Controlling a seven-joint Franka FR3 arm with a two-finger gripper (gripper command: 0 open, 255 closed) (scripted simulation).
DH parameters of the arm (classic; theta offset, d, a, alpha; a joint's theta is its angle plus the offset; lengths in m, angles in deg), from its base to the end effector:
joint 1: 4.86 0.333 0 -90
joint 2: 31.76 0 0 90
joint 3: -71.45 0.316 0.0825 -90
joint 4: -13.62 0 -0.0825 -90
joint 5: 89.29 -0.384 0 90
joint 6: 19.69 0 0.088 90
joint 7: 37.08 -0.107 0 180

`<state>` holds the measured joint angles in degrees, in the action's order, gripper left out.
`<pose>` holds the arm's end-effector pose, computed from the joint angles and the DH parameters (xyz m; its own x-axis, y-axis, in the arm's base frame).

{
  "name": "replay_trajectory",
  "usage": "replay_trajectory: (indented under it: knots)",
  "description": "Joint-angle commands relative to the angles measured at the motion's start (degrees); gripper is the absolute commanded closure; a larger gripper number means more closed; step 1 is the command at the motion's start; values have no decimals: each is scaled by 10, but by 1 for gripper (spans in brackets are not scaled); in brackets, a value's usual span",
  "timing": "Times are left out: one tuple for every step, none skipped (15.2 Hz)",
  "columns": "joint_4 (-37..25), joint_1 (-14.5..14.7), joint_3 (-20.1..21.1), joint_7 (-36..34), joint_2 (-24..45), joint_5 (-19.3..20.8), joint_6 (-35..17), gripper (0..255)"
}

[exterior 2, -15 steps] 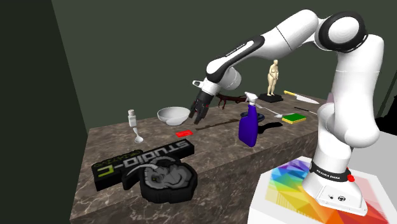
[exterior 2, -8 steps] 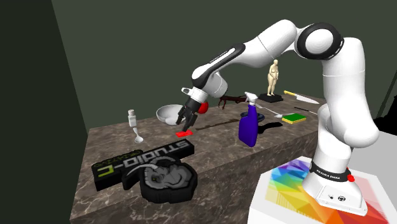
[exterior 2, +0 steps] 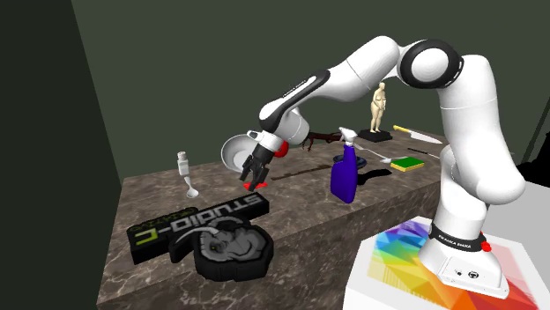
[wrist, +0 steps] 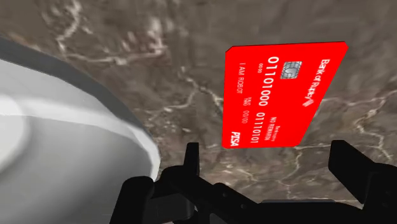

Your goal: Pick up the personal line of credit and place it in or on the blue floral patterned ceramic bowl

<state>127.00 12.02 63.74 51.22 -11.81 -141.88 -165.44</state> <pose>0.6200 0.0941 0.3116 0.4549 0.6996 0.5510 0.8401 -0.5424 -0.0050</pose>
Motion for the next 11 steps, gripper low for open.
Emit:
replay_trajectory:
  knots:
    - [0,-1,0,1,1,-1,-1,0]
    - [0,-1,0,1,1,-1,-1,0]
    - [0,-1,0,1,1,-1,-1,0]
    - [0,-1,0,1,1,-1,-1,0]
    - [0,-1,0,1,1,-1,-1,0]
    - [0,-1,0,1,1,-1,-1,255]
    - [0,-1,0,1,1,-1,-1,255]
    - [-1,-1,0,1,2,-1,0,255]
    - [-2,-1,-1,-1,2,1,1,255]
    - [-1,0,0,-1,1,0,0,255]
    - [-1,-1,-1,-1,0,1,1,255]
